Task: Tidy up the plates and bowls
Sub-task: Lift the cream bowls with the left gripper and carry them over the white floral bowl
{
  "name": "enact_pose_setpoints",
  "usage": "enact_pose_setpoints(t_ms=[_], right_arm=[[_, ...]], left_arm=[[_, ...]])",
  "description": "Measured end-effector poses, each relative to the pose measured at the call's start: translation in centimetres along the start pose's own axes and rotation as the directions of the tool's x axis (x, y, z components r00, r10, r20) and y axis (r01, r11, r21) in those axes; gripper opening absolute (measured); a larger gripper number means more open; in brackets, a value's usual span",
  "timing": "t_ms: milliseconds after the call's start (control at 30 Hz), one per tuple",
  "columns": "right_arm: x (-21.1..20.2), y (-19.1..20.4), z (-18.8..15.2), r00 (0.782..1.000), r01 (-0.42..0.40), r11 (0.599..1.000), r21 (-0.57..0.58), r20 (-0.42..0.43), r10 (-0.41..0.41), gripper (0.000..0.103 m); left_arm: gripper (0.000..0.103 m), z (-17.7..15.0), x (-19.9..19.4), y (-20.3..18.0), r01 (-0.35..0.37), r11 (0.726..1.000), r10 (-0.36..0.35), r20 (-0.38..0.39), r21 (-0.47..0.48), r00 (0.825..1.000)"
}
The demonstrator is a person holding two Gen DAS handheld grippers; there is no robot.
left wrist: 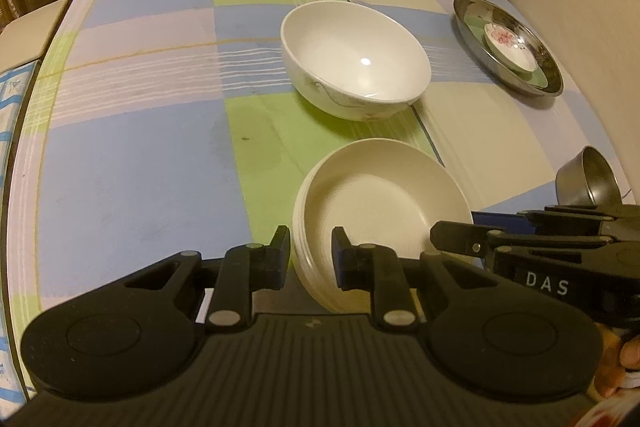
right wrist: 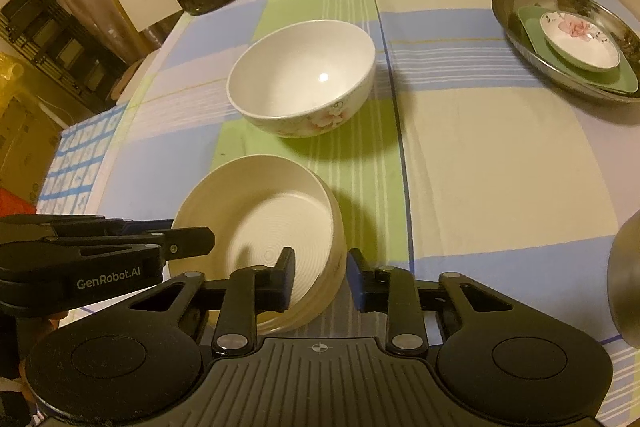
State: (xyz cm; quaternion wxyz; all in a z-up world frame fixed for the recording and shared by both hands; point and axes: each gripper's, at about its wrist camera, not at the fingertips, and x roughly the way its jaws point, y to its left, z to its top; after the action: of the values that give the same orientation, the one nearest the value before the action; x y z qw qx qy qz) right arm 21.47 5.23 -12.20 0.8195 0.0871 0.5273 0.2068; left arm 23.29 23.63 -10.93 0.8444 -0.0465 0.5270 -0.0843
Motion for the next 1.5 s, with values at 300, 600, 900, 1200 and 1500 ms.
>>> enact_pose_setpoints(t_ms=[300,600,900,1200,1500], right_arm=[[-0.3,-0.1,0.1,1.0,0.009,1.0,0.004,-0.002,-0.009,0.015],[-2.8,0.8,1.4,1.0,-0.012,1.0,-0.009,0.015,0.012,0.015],[-5.1,1.6,5.2,0.997,-0.009,1.0,-0.026,0.081,0.011,0.015],[-4.9,0.9,9.7,0.99,0.007,1.0,-0.009,0.14,-0.005,0.015],[-2.7,-0.8,12.4,0.99,-0.016,0.999,0.033,0.137,0.012,0.015]], left_arm=[[0.012,0.0,-0.6,-0.1,0.0,1.0,0.0,0.005,0.011,1.0],[0.012,1.3,-3.7,-0.2,0.007,1.0,-0.008,0.064,0.016,0.998],[0.013,5.0,-5.4,-0.8,0.008,0.999,-0.013,0.154,0.036,0.988],[0.013,9.7,-3.9,-1.0,0.015,1.0,-0.019,0.191,0.026,0.981],[0.013,12.4,-1.6,-0.8,-0.003,1.0,0.0,0.191,0.016,0.982]])
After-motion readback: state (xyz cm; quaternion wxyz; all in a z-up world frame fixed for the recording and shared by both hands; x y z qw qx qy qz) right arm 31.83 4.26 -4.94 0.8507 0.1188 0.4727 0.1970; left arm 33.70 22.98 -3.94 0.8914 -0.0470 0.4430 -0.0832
